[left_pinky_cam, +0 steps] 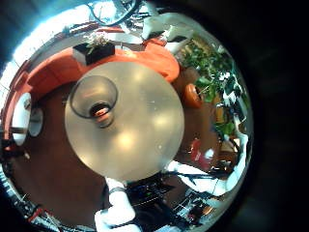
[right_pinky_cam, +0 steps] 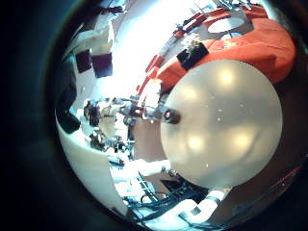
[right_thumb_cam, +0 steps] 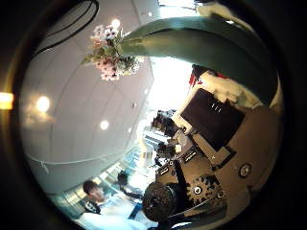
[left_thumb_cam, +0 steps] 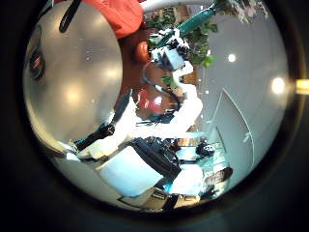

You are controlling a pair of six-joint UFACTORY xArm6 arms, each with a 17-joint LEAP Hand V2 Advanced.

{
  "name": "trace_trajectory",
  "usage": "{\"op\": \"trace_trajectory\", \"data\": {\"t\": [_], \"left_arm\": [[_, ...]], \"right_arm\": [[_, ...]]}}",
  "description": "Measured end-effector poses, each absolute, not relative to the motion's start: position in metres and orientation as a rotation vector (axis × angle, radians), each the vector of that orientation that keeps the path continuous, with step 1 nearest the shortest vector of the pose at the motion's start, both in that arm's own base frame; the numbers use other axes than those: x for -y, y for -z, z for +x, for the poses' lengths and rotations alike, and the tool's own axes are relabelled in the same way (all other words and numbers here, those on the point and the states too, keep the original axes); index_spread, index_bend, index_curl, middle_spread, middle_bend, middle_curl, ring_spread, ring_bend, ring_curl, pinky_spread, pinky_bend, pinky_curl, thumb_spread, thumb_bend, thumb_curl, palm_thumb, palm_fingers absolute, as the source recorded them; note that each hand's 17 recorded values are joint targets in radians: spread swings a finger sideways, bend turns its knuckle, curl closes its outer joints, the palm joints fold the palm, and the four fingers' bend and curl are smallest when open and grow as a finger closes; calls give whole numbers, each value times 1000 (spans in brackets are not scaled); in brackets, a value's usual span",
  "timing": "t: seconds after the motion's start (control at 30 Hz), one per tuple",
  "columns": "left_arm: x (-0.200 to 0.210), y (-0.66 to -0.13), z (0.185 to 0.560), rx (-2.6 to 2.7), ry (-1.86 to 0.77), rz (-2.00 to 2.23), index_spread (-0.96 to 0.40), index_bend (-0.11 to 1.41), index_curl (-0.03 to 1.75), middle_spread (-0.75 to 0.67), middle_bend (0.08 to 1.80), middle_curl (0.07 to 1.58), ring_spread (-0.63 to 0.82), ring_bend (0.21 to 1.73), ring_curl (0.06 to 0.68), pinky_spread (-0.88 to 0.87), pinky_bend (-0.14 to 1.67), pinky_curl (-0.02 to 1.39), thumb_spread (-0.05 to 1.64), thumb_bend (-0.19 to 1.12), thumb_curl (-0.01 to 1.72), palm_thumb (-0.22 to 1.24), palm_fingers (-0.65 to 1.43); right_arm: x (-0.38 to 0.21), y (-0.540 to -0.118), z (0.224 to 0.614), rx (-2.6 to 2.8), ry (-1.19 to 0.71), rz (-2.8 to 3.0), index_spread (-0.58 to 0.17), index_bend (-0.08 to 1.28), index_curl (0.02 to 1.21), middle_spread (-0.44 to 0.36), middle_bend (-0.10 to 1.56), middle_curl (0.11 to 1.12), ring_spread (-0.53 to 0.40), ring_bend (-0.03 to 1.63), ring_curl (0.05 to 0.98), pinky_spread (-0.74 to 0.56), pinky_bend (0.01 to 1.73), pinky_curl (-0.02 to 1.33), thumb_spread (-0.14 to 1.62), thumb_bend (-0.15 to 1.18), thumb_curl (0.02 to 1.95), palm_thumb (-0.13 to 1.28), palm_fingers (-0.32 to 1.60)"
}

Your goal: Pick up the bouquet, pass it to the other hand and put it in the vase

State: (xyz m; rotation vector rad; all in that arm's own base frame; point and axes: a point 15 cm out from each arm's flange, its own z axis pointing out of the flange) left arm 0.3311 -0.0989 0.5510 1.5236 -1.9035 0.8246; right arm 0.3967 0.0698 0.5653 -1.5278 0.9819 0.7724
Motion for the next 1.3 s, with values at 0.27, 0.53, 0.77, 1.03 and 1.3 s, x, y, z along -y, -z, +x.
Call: {"op": "trace_trajectory", "data": {"t": [0.27,0.53,0.77,1.03,1.3], "left_arm": [[102,-578,350,1710,-1120,1355,142,157,369,360,194,313,518,512,223,478,233,315,991,-30,318,355,168],[100,-597,361,1604,-1275,1238,157,151,342,359,196,327,516,541,224,473,256,328,965,-30,322,362,162],[111,-615,359,1567,-1344,1077,175,151,319,366,198,335,516,571,224,473,294,338,915,-33,328,354,158],[112,-622,344,1526,-1314,966,182,154,305,376,211,348,518,595,222,473,316,342,892,-32,333,362,173],[128,-622,342,1484,-1237,906,193,159,298,344,302,378,516,595,207,469,289,330,884,-29,338,378,222]], "right_arm": [[-128,-554,378,-865,-878,-1594,-251,1126,972,-120,1379,817,-188,1475,705,-164,1350,747,852,71,1320,1108,1123],[-172,-527,356,-811,-976,-1600,-247,1134,964,-118,1385,809,-187,1479,704,-160,1321,798,851,65,1386,1096,1120],[-193,-526,347,-769,-1008,-1628,-245,1137,958,-118,1389,803,-186,1480,703,-159,1297,839,853,60,1434,1091,1121],[-214,-515,350,-779,-1018,-1640,-244,1140,953,-118,1396,801,-186,1480,702,-161,1271,881,860,50,1472,1084,1122],[-228,-509,348,-779,-1036,-1659,-241,1145,948,-117,1396,798,-186,1478,701,-165,1247,917,866,42,1504,1085,1124]]}}
